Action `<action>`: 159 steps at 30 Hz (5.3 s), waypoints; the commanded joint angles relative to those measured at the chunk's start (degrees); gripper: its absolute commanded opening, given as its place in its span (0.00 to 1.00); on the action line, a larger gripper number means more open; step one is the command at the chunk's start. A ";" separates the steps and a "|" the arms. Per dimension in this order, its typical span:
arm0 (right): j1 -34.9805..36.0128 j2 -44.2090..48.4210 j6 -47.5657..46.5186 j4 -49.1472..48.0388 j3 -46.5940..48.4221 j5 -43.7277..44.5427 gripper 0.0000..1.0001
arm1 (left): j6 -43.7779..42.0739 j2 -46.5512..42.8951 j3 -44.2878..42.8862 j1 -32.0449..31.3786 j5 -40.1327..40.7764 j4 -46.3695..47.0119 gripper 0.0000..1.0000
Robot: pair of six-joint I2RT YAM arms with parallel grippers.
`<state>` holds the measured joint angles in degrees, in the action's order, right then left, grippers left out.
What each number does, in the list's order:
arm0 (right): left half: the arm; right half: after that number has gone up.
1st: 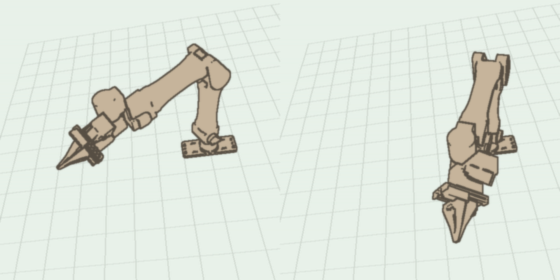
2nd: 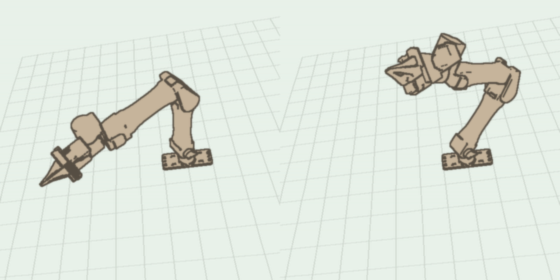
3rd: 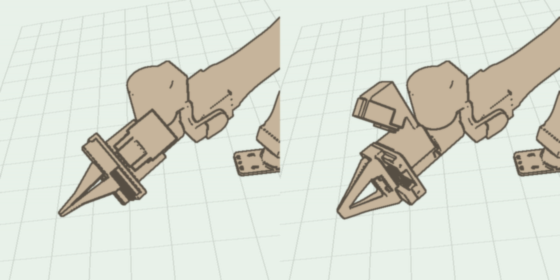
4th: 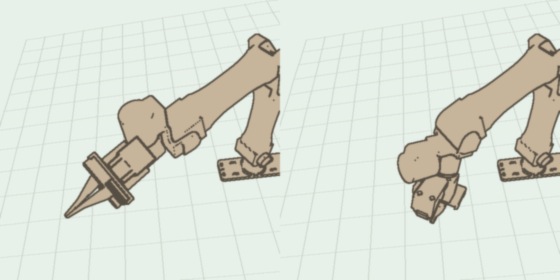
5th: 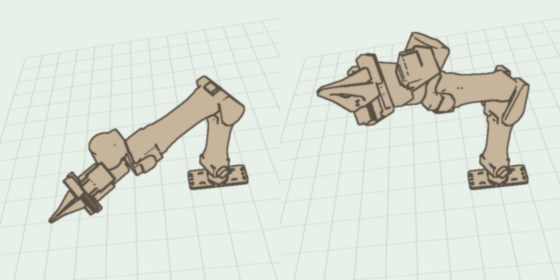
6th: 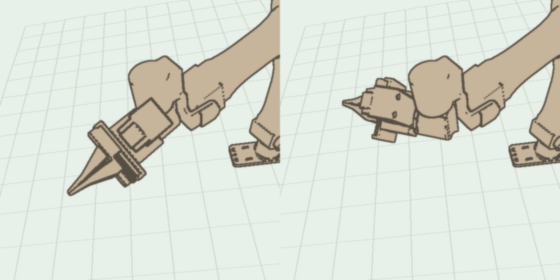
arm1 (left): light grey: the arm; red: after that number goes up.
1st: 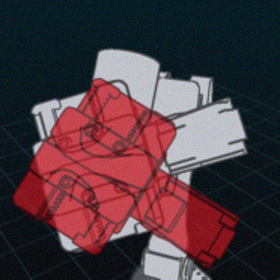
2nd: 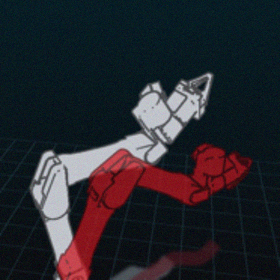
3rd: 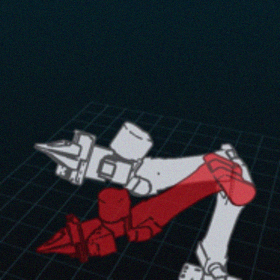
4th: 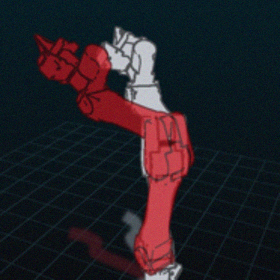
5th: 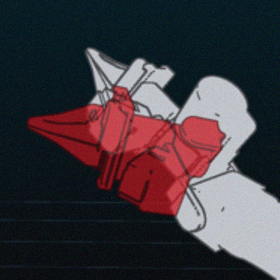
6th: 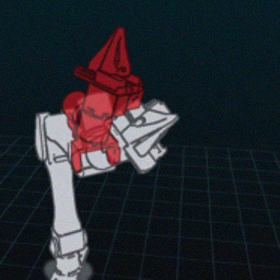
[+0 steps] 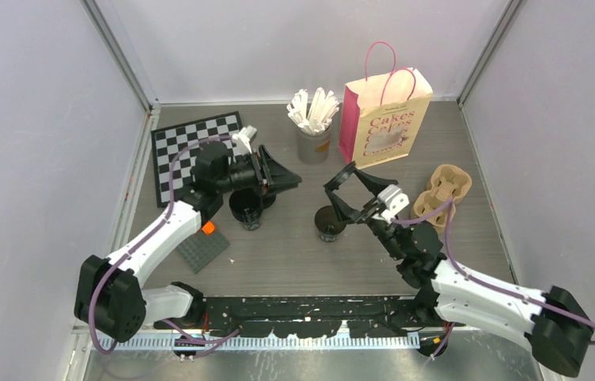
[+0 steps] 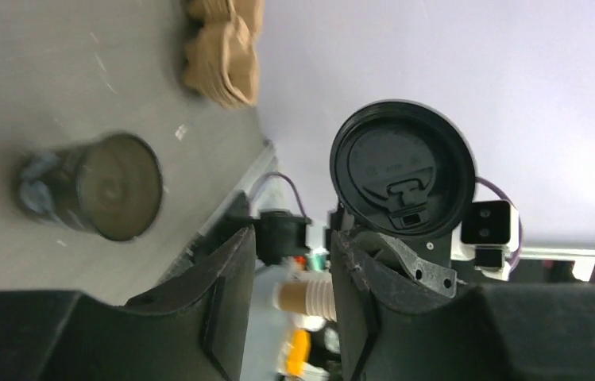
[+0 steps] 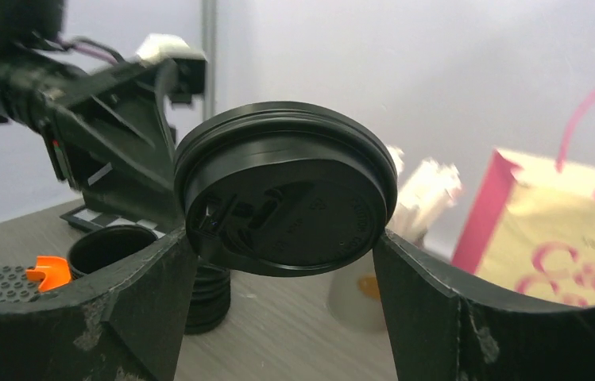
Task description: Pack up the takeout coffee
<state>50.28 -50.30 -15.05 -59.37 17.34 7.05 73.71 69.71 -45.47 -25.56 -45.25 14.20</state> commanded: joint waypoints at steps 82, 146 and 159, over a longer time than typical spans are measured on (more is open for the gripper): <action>-5.33 -51.74 29.87 131.17 75.22 -4.79 0.81 | -57.89 -42.26 -5.68 5.61 46.05 -53.67 1.00; -20.67 -7.79 44.94 82.29 31.26 -13.69 0.82 | -39.80 -13.43 -10.26 -11.30 23.44 -35.86 0.82; -26.63 -16.92 42.39 79.21 29.77 -24.67 0.74 | -25.57 4.08 -1.45 -13.36 25.93 -10.07 0.73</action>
<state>24.49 -66.67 28.58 22.92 47.88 -13.28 42.92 70.67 -48.47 -38.30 -18.96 -8.47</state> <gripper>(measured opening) 0.747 0.738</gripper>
